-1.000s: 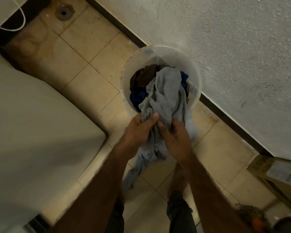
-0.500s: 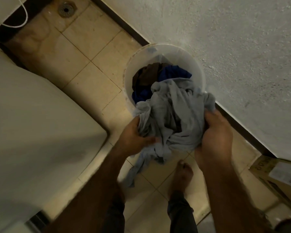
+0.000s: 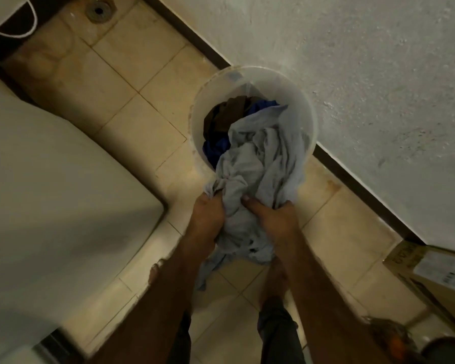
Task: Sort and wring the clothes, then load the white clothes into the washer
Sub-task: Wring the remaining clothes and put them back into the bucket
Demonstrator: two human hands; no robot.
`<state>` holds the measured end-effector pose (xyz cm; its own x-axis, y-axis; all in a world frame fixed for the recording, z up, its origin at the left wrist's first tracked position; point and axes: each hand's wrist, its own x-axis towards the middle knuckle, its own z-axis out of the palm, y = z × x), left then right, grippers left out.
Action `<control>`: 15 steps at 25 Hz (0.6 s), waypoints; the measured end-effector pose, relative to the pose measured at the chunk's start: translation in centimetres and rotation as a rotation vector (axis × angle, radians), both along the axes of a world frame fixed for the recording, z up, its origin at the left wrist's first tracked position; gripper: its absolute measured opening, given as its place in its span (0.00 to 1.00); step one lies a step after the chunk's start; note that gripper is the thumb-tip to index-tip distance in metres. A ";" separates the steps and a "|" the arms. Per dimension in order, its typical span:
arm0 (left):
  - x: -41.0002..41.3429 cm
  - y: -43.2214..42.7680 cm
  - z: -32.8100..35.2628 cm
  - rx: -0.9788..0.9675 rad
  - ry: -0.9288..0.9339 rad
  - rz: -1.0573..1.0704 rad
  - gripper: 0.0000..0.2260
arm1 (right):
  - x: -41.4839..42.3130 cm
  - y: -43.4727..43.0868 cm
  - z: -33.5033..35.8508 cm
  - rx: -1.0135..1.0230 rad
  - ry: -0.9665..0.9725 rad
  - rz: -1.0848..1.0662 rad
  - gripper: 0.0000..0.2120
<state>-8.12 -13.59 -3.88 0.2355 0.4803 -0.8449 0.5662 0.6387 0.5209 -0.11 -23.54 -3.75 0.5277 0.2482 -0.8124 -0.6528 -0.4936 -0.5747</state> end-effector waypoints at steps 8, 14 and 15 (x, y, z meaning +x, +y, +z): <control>-2.2 1.3 0.0 0.102 -0.176 0.037 0.24 | 1.8 -0.7 4.2 0.216 -0.025 -0.108 0.19; -3.8 -1.6 -5.6 -0.197 -0.081 -0.073 0.39 | 4.0 3.6 5.8 0.382 0.291 -0.217 0.26; -3.3 -2.4 -4.9 -0.159 -0.087 -0.178 0.32 | 4.4 4.2 5.9 0.358 0.326 -0.231 0.25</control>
